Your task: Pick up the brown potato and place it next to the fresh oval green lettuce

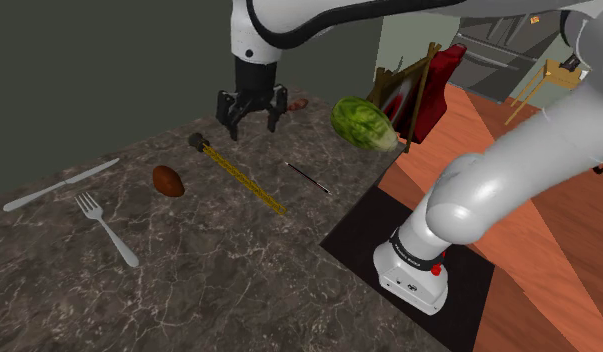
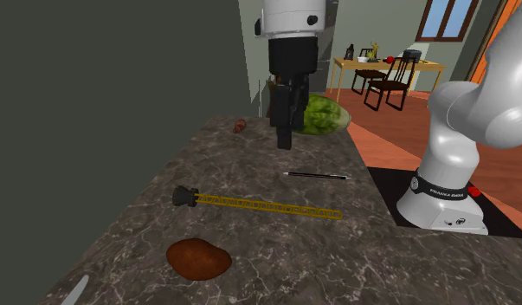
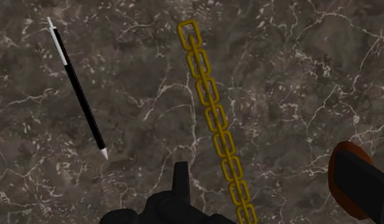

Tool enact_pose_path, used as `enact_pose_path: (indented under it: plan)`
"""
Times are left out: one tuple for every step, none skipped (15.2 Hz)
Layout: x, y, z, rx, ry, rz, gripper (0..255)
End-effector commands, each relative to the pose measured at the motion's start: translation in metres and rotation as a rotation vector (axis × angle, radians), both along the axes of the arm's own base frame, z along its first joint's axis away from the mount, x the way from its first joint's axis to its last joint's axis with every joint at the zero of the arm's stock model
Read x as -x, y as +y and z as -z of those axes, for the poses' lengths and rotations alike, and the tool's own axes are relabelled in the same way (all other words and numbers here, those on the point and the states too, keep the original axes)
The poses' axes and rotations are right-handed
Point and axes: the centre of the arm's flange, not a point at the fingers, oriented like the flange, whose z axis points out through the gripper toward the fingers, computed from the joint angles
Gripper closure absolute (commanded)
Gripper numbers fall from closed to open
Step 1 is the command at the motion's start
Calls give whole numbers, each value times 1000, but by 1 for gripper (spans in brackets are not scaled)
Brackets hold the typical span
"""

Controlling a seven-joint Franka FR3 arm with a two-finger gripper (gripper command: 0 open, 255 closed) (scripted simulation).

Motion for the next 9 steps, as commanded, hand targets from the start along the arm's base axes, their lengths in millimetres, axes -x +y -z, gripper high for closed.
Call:
enact_pose_path:
  plan:
    - [-16,20,13,4,1,7,0]
    - [-22,30,20,7,2,11,0]
    - [-29,39,26,10,3,14,0]
    - [-36,49,33,13,3,17,0]
    - [-43,58,40,16,4,20,0]
    - [-50,67,47,19,5,24,0]
    - [-57,77,54,22,6,27,0]
    - [-65,86,61,25,6,30,0]
    - [-72,95,68,28,7,33,0]
